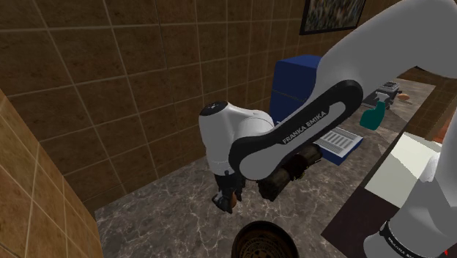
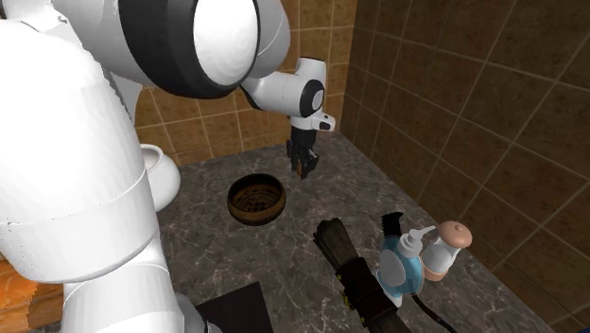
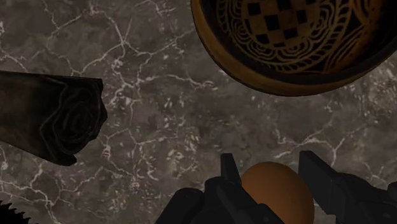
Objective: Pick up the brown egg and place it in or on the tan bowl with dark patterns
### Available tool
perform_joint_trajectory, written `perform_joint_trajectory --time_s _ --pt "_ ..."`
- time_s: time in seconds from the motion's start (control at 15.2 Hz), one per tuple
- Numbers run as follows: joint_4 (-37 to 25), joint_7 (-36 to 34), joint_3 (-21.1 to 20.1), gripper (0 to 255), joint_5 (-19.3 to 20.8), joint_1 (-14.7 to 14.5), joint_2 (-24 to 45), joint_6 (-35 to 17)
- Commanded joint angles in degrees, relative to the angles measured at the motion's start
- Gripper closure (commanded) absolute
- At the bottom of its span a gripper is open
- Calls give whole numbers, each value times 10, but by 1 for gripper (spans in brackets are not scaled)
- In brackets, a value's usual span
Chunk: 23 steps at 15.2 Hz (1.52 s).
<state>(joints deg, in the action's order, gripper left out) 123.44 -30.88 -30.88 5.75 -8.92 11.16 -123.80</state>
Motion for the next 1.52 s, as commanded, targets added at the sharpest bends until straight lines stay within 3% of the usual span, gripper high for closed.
perform_joint_trajectory --time_s 0.0,0.59,0.99,1.45 --pt "-7 4 -2 255 -6 1 -9 15" --pt "-33 22 -7 255 -32 7 -50 76" --pt "82 17 -34 255 -107 -15 -159 52" --pt "180 4 -58 255 -197 -70 -273 50"
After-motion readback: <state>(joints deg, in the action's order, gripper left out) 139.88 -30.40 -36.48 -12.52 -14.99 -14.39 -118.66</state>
